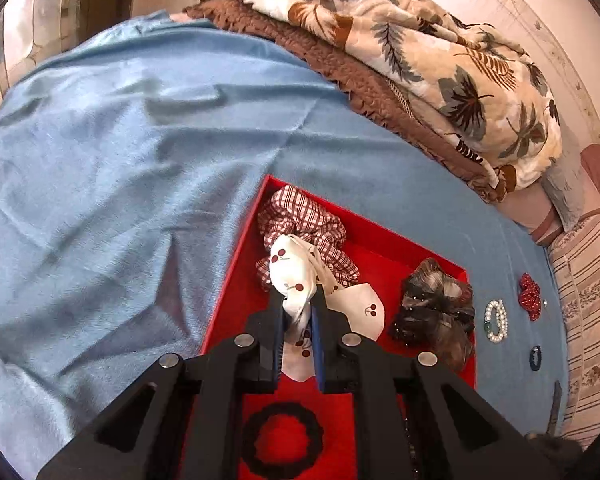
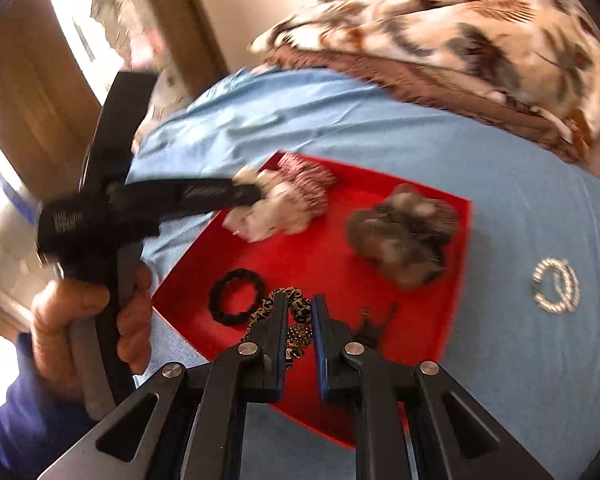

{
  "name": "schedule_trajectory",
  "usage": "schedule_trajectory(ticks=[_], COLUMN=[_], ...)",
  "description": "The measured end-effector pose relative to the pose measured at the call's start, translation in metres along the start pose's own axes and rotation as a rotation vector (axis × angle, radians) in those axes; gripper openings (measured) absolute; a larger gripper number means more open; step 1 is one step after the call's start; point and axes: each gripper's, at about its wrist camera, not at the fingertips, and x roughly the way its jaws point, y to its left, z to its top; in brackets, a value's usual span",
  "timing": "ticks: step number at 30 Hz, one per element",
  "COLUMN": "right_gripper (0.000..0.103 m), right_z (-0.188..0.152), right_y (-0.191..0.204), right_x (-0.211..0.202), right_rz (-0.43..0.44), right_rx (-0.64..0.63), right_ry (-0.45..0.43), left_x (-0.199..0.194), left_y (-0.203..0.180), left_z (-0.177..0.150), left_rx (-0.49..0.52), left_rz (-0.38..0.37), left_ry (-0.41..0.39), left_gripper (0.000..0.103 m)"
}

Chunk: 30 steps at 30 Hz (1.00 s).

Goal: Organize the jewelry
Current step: 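Carry both scrunchies into the red tray and open both tools, then move the left tool toward the pearl bracelet while the right tool approaches the black scrunchie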

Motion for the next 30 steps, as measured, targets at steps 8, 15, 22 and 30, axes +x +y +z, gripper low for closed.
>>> schedule_trajectory(ticks=[8,15,22,30], right_gripper=[0.013,0.014,0.021,0.039], right_z=[-0.008,-0.015,-0.014,-0.019], right_y=[0.009,0.016,0.017,0.019], right_x=[0.039,0.048,0.040,0.002], right_rz=[-0.019,-0.023,-0.012,-0.020], right_rx=[-0.032,-0.055,-0.033,-0.052], right_ry=[0.096,0.120,0.106,0.039], left_x=[0.009,0.006,-0.015,-0.050], left_y=[0.003,0.005,0.001,-0.002], left_z=[-0.003,-0.005,-0.011,-0.021], left_rx=[0.004,-0.001,0.013,0.019], left_rz=[0.044,0.055,0.051,0.110], left_ry=[0.036,0.028,-0.026,-0.161], left_gripper=[0.011,0.017,0.038,0.050])
